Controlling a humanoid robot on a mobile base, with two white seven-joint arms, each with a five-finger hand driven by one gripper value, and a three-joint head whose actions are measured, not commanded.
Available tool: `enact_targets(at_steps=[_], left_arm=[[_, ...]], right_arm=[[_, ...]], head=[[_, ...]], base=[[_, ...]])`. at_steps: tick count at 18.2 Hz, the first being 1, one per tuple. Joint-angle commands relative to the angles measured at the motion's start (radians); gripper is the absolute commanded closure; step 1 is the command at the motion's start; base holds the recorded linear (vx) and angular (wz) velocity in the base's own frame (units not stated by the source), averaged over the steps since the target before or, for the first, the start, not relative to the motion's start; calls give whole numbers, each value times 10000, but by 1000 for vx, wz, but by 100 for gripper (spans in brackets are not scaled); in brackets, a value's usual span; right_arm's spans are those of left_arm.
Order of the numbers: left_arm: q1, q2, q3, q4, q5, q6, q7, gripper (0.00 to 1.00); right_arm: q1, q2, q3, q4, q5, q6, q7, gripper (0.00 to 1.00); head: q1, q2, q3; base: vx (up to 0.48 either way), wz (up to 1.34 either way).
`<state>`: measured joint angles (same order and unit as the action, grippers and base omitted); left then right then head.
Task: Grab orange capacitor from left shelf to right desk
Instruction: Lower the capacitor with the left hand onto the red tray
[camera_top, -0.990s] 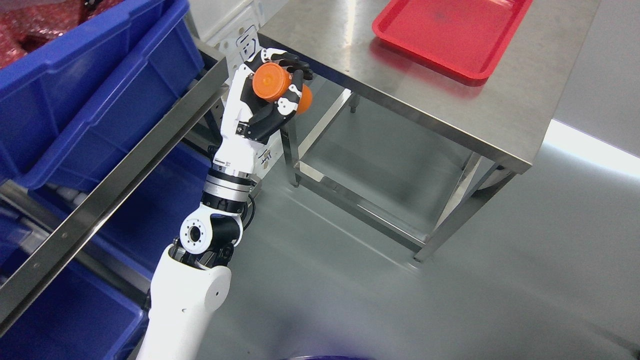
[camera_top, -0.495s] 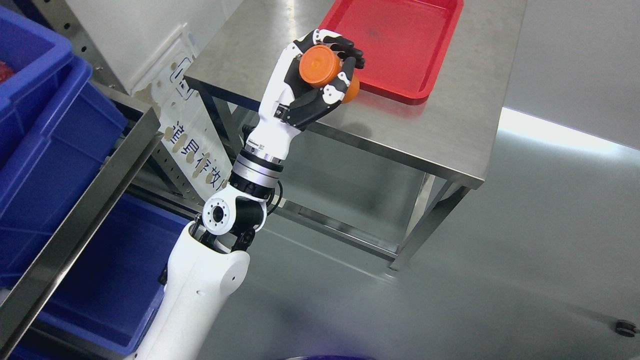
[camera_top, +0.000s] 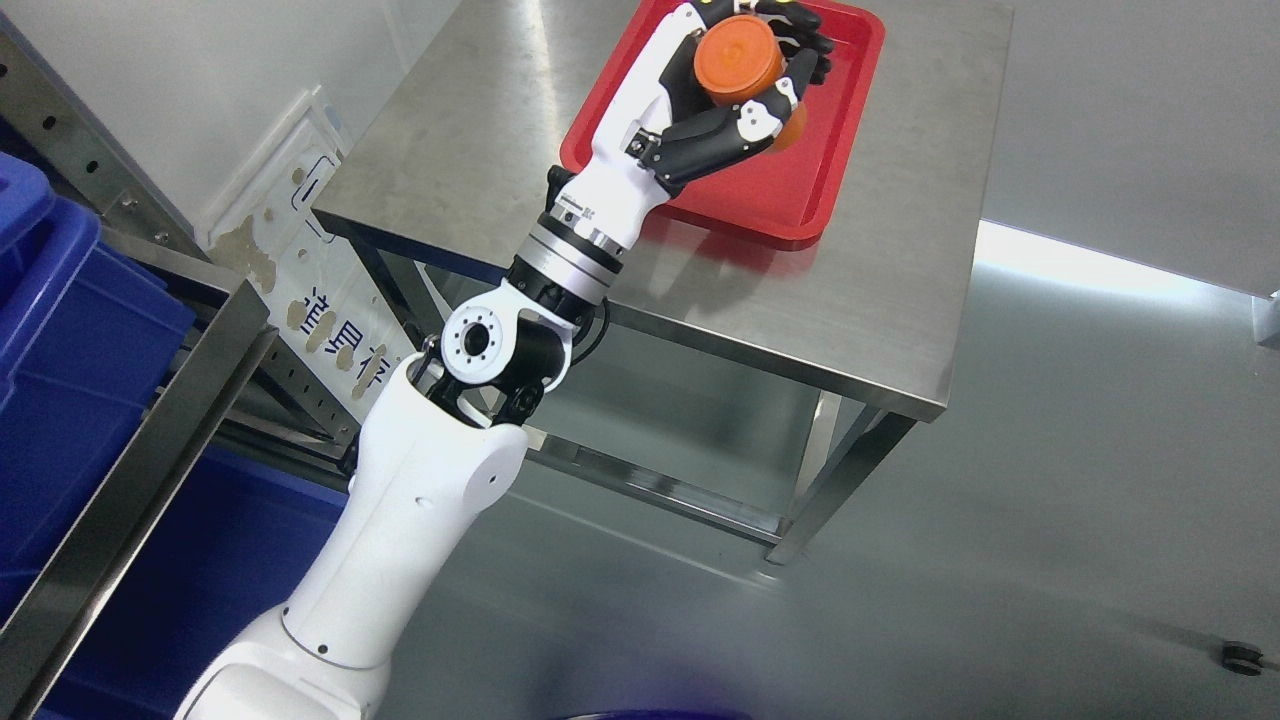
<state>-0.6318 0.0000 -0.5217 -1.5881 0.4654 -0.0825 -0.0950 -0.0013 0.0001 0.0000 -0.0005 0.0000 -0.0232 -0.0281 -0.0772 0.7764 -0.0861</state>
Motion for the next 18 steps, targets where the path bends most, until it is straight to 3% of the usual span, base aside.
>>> enact_targets(at_steps=[1,9,18], left_arm=[[-2176,174,-857,3679,86,104,14,97],[-2901,174,-2222,6537,24,73,76,95],[-2871,174,-2805,7183,-83,88,91,92]], right_arm=[[213,-175,-122,-170,31,2,-11,0],[213,-175,-122,-170,31,-13,-11,0],[213,-175,-122,-170,31,2,-11,0]], head=[[0,0,0],[0,0,0],[0,0,0]], base=[[130,-4],[129,47],[63,13]])
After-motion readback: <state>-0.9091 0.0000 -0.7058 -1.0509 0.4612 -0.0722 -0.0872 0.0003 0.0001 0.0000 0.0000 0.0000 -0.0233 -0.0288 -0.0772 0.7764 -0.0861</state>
